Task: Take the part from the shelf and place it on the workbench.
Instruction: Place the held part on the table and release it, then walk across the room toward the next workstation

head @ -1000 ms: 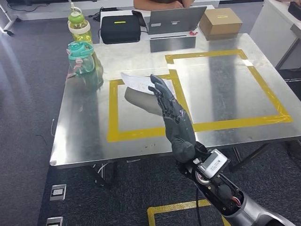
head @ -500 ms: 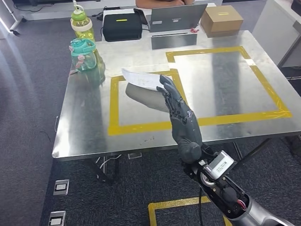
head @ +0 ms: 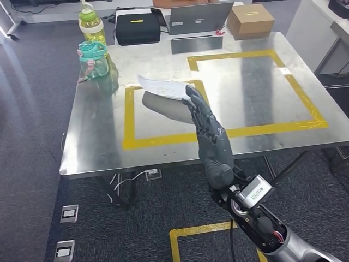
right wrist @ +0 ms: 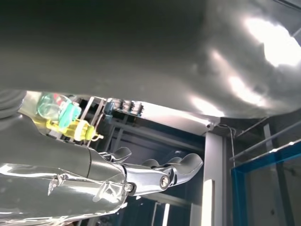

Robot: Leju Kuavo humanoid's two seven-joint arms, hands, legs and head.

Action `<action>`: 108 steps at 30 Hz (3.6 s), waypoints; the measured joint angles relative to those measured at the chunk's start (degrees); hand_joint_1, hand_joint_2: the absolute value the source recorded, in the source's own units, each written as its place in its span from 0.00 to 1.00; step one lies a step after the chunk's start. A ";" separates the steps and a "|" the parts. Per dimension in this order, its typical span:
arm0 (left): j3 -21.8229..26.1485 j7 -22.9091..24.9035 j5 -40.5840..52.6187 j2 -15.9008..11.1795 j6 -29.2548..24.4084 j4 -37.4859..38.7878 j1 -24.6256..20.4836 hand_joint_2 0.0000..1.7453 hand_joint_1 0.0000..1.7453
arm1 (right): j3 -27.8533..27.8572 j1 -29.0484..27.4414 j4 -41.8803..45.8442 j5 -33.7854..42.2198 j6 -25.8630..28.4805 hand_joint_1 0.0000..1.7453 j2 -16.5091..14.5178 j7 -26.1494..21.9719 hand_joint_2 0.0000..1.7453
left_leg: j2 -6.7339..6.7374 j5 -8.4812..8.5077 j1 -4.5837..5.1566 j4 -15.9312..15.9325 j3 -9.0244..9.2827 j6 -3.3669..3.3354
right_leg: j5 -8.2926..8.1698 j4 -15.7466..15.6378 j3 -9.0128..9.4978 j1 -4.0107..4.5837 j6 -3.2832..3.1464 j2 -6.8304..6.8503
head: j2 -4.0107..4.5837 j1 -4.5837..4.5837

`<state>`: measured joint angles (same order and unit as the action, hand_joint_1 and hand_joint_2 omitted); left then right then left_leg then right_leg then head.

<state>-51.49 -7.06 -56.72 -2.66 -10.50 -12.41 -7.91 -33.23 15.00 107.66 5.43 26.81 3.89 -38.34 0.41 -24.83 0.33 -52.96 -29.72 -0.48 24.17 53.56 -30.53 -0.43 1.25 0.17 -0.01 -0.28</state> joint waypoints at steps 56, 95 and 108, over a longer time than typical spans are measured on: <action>-0.02 0.79 0.22 0.78 0.29 0.00 0.05 0.00 0.00 | 2.58 -3.54 4.25 -1.14 2.87 0.00 2.89 1.33 0.00 | -0.09 -3.22 -0.52 -11.32 -5.70 1.71 | 0.58 -0.20 0.92 -0.13 -0.98 0.05 | 0.00 0.10; -0.02 0.72 -0.77 1.28 0.33 0.00 0.43 0.00 0.00 | 3.34 -3.42 4.25 -2.03 3.92 0.00 3.21 1.91 0.00 | 0.06 0.93 -0.67 -0.31 -0.97 -0.87 | 2.73 3.52 -1.33 -0.54 1.54 -0.01 | 0.00 -0.56; -0.02 0.72 -0.83 1.51 0.33 0.00 0.77 0.00 0.00 | 3.46 -3.99 4.13 -2.05 3.88 0.00 3.24 1.93 0.00 | 0.10 2.44 -0.31 -0.39 -3.00 -1.33 | 8.96 15.85 -3.95 -0.58 1.78 -0.03 | 0.01 -1.82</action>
<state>-51.52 -6.34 -57.55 -1.14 -10.16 -12.41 -7.14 -29.76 11.02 111.79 3.38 30.69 7.13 -36.41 0.52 -22.39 0.02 -53.36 -32.73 -1.82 33.13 69.41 -34.48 -1.02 3.02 0.14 0.00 -2.10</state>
